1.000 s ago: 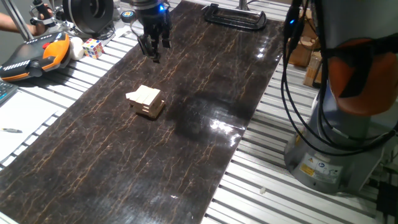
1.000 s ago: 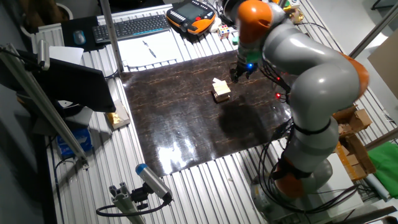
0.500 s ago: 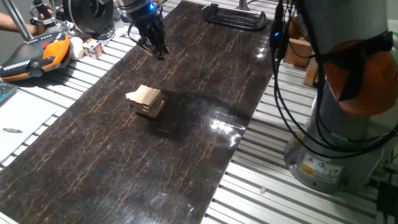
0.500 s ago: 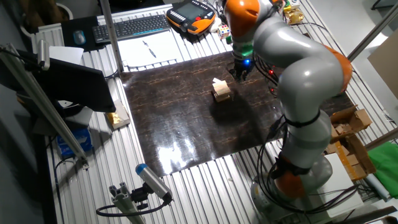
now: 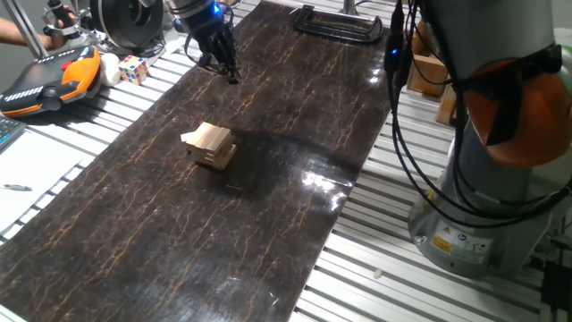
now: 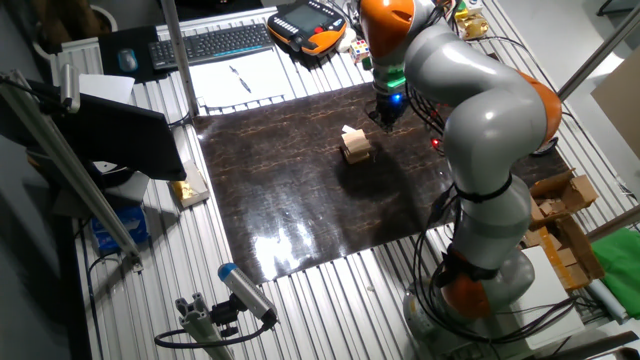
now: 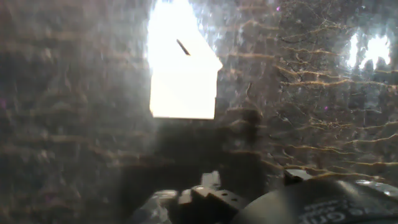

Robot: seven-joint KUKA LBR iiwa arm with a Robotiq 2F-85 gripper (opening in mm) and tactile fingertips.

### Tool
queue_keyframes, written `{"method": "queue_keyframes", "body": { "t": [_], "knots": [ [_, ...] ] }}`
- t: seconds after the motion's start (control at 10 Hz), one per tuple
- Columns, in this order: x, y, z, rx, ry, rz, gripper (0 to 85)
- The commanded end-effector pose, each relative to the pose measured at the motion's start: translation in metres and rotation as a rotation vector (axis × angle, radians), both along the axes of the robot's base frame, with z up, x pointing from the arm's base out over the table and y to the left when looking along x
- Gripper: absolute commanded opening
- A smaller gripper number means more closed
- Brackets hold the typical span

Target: Play Jenga

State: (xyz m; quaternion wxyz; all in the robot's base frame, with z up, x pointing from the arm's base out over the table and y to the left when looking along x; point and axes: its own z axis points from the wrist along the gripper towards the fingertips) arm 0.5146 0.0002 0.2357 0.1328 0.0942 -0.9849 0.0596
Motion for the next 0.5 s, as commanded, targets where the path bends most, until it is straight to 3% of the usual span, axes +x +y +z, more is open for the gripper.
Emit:
{"method": "queue_keyframes", "body": {
  "t": [0.0,0.4],
  "knots": [
    [0.0001,-0.0002,0.0001,0.008,0.008,0.019,0.7],
    [0.0002,-0.0005,0.0002,0.022,0.023,0.059,1.0]
  ]
}}
